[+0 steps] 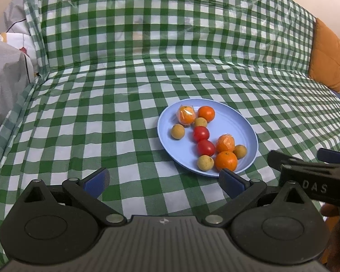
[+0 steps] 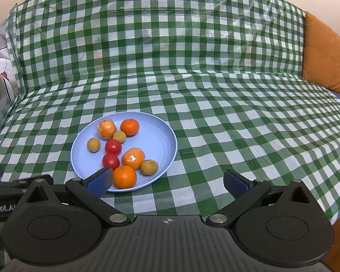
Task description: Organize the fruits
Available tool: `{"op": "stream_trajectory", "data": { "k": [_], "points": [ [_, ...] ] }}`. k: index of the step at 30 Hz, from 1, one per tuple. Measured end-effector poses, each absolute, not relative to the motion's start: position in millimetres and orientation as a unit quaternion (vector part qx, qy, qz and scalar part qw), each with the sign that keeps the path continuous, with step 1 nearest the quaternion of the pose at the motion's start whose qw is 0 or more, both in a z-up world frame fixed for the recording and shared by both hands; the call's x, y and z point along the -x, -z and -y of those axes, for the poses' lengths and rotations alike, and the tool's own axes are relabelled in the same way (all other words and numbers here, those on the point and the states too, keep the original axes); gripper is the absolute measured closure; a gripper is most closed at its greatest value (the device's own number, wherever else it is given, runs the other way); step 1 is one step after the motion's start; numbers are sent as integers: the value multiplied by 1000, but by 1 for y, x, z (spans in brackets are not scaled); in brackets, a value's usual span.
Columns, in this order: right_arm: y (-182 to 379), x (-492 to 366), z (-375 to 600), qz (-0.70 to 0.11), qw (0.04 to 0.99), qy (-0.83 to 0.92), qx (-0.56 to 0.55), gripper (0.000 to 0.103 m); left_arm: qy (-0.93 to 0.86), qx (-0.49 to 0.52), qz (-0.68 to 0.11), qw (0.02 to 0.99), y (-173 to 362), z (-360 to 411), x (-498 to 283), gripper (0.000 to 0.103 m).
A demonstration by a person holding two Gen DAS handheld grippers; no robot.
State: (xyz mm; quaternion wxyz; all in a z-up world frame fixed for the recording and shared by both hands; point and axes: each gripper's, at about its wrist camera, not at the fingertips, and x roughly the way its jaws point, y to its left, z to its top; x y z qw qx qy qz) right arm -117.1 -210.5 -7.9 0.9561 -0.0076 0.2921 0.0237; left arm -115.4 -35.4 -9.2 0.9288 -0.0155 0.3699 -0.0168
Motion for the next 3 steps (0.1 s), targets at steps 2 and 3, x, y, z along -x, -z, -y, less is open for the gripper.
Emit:
{"op": "stream_trajectory", "data": {
  "k": [2,3],
  "points": [
    [9,113,212,-294,955,-30,1,1,18,10,-372,928,9,36,114,0],
    [9,111,213,-294,955,-35,0,1,17,13,-374,927,9,35,113,0]
  ]
}}
